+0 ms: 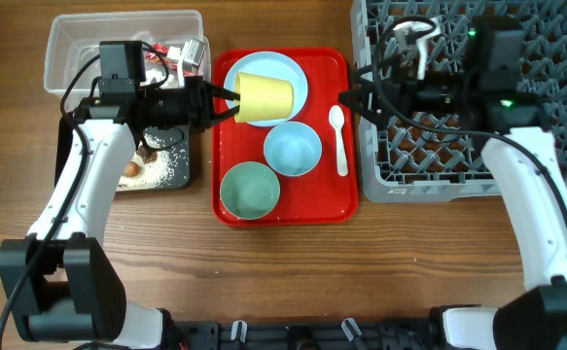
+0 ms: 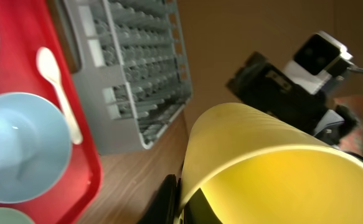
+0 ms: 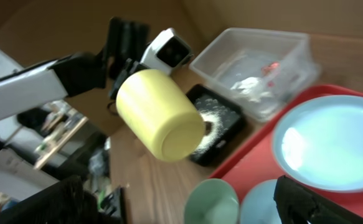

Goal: Sort waste into correct bins and load items into the dishwasher rack

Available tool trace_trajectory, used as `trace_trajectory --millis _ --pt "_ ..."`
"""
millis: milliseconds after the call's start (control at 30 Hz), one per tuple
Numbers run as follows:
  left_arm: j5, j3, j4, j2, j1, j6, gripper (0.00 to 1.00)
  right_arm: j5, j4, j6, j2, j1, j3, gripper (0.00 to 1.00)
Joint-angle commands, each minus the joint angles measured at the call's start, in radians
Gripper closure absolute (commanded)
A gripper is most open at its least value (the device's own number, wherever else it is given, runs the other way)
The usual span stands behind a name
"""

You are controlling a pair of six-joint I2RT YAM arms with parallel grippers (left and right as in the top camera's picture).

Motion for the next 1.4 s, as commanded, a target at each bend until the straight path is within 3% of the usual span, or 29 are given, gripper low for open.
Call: trace_trajectory --millis 0,200,400,567,700,1000,1233,1367 --pt "0.068 0.014 0.004 -0.022 -0.034 -0.006 0.96 -0.07 0.061 -0.019 0.067 0.105 0.01 0.0" --pt "0.068 0.014 0.004 -0.022 -0.055 -0.006 0.96 0.048 0.218 0.121 0.141 0.246 0.01 0.05" --pt "0.087 0.014 0.029 -0.022 -0.049 -0.006 0.96 0.047 0.231 0.138 0.178 0.258 0.01 0.21" --pt "0.087 0.014 0.029 -0.022 -0.049 -0.006 0.96 0.034 0.282 0.168 0.178 0.258 0.01 0.23" --pt "0.087 0.014 0.029 -0.022 -0.049 -0.006 0.96 0.02 0.325 0.193 0.178 0.258 0.01 0.39" --pt "0.148 0.014 0.026 -0.022 -0.049 -0.006 0.96 -0.01 0.432 0.209 0.178 0.255 0.01 0.4" --pt "0.207 0.014 0.026 -0.022 -0.049 -0.01 0.96 -0.013 0.539 0.212 0.178 0.255 0.01 0.33" --pt "0.211 0.014 0.026 -0.022 -0.049 -0.01 0.96 -0.014 0.542 0.211 0.178 0.242 0.01 0.37"
